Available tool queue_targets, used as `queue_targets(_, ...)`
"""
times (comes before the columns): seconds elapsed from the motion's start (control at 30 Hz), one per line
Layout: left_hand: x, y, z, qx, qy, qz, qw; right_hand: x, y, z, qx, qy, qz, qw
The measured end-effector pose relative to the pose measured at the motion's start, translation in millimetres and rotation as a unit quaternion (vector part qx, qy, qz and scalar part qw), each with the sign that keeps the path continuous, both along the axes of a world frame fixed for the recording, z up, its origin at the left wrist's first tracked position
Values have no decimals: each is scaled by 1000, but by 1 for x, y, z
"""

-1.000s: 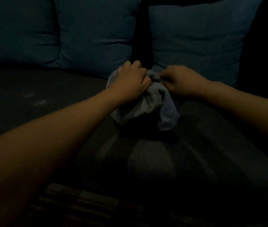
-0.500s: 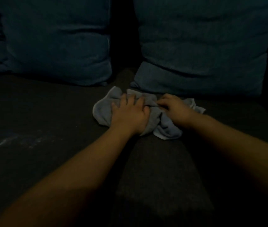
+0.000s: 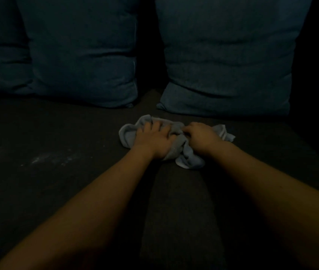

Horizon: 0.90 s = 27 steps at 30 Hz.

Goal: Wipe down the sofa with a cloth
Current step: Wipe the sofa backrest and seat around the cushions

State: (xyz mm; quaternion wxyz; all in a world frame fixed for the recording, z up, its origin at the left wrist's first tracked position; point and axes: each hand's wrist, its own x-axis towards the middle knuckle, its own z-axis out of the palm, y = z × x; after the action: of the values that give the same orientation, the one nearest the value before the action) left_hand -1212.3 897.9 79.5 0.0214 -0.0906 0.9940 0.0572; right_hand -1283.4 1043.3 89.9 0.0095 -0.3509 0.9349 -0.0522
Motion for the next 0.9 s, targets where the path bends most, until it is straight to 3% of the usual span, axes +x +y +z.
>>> queue_targets(0.13,68,14,2,2,10,-32,999,60,27,13,-14,-71,26,997)
queue_targets(0.37,207,52,12,-72,61,-93,991,169,72,46,45,-167,127,977)
queue_targets(0.5,246,56,39,6,4,-186,983,209,83,62,89,-236,183,950)
queue_targets(0.6,224,40,67,117,-4,-164,979,197,78,85,62,-166,190,966)
queue_targets(0.7,179,26,94,164,89,-122,975,163,70,113,-26,-43,153,987)
queue_targets(0.8,131,21,121,166,189,-111,961,128,62,138,-88,57,112,988)
queue_targets(0.9,90,14,127,108,216,-133,961,92,54,143,-99,98,99,985)
